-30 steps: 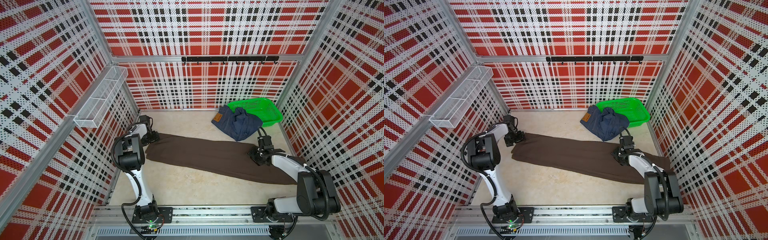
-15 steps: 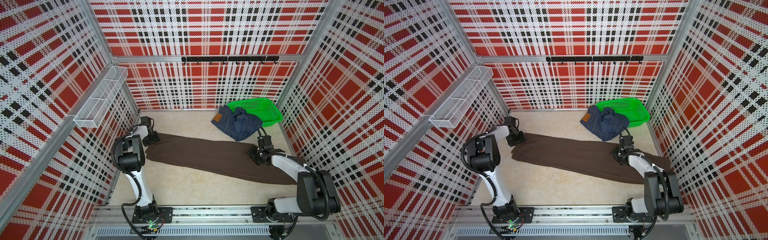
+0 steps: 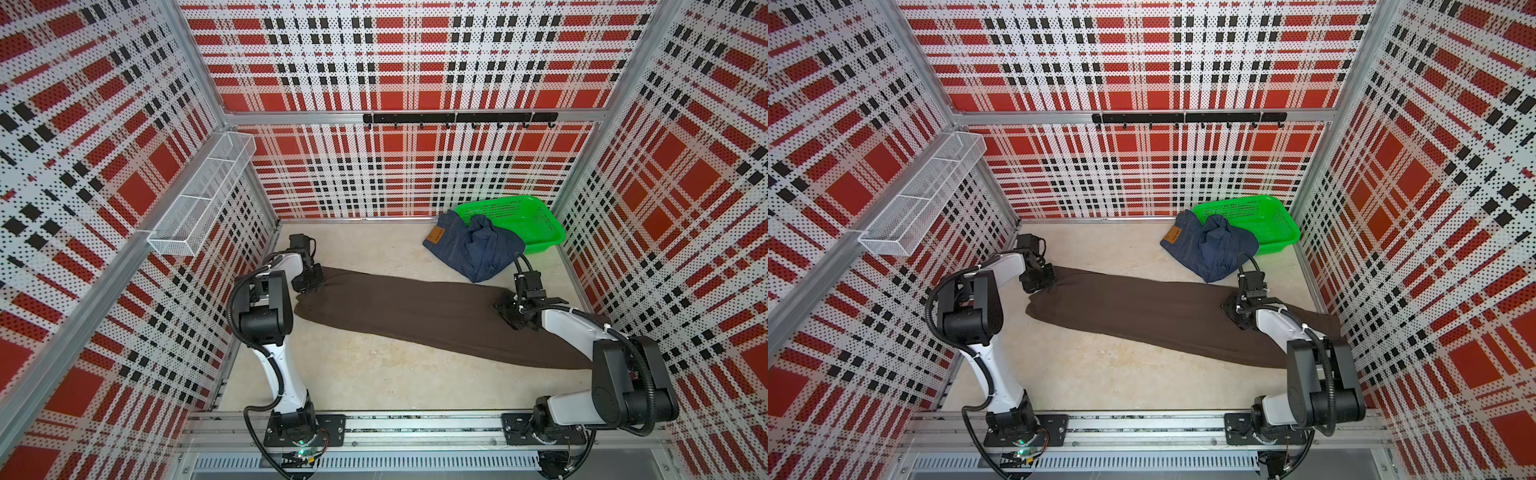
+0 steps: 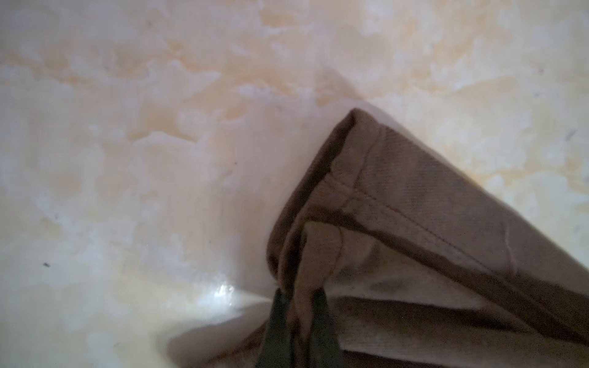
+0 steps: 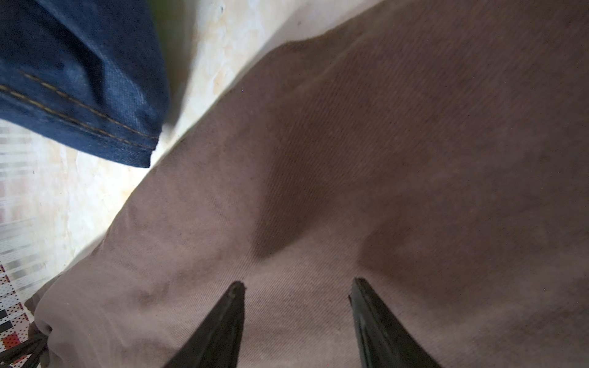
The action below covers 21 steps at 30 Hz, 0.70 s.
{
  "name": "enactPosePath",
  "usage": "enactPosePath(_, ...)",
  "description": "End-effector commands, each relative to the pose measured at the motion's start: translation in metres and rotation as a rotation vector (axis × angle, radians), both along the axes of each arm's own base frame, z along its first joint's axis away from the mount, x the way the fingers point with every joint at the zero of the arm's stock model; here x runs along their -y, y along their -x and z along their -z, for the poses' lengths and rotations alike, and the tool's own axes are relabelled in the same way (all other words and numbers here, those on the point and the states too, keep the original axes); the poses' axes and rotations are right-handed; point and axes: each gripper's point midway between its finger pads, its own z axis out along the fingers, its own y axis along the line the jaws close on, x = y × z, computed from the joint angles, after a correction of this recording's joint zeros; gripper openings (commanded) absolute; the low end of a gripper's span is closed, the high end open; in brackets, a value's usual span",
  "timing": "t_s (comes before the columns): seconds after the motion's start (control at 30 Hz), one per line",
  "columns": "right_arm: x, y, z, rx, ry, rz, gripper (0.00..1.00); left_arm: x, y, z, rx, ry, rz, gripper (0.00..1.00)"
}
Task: Fold and stack the trousers
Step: Fold the trousers at the center of the table.
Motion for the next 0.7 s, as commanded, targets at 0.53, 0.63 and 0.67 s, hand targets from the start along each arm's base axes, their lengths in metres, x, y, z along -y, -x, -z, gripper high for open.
enactPosePath(0.53,-0.013,-0.011,-0.025,0.038,0.019,-0.053,0.61,-0.114,-0.024,-0.128,0.246,-0.174,-0.305,0.00)
enactPosePath(0.63,-0.014,-0.011,-0.022,0.032,0.021,-0.052,0.60,-0.105,-0.030,-0.129,0.254,-0.150,-0.275,0.00)
enactPosePath(0.67,-0.014,-0.011,-0.021,0.027,0.021,-0.052,0.59,-0.099,-0.032,-0.128,0.255,-0.142,-0.259,0.00)
